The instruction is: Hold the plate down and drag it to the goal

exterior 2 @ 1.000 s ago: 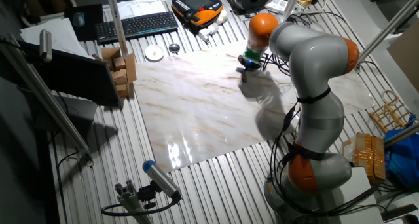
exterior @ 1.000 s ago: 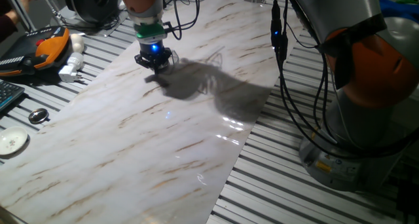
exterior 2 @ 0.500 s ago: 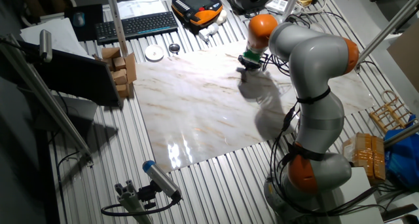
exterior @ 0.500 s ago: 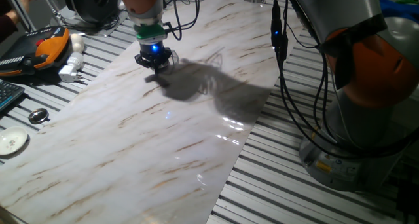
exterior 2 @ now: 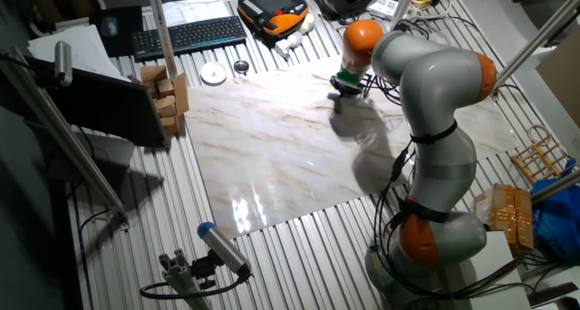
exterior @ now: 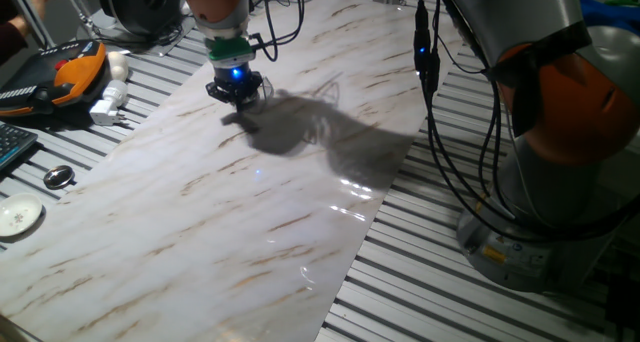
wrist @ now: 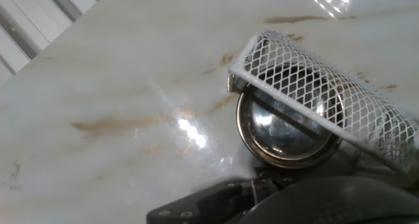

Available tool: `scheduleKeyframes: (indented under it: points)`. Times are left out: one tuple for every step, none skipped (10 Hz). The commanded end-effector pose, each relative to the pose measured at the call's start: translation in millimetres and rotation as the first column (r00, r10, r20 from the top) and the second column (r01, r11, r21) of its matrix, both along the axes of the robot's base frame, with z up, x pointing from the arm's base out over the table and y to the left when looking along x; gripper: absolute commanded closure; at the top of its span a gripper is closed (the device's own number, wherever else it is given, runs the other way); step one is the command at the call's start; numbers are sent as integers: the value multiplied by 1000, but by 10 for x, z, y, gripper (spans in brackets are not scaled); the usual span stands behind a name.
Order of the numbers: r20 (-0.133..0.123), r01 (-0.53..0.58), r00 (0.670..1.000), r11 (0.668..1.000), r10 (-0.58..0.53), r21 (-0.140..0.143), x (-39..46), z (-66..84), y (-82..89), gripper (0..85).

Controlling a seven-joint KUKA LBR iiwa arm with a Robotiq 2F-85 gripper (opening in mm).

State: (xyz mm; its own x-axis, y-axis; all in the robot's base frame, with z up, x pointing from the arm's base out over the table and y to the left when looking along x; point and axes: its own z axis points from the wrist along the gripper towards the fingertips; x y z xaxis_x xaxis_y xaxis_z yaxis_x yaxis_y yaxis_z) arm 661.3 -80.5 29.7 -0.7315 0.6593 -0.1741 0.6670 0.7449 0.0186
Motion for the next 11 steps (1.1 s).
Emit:
scheduleKeyframes:
  points:
    - [1,1,1000,1000,-1,-3,3,3,-4,850]
    - [3,1,1000,1000,-1,-8,4,4,-8,850]
    - [3,1,1000,1000,-1,-11,6,1,-15,850]
    - [3,1,1000,1000,-1,-12,9,0,-20,850]
    - [2,-1,1000,1000,1,-8,7,3,-13,850]
    - [-7,-4,1000,1000,4,8,10,28,18,850]
    - [-19,-1,1000,1000,2,22,19,74,84,850]
    - [-36,3,999,999,-2,39,24,146,177,850]
    - [-57,-17,998,997,22,80,24,233,295,850]
    - [-76,-72,994,992,80,103,20,300,409,850]
    - [-91,-137,985,983,148,120,-5,414,515,850]
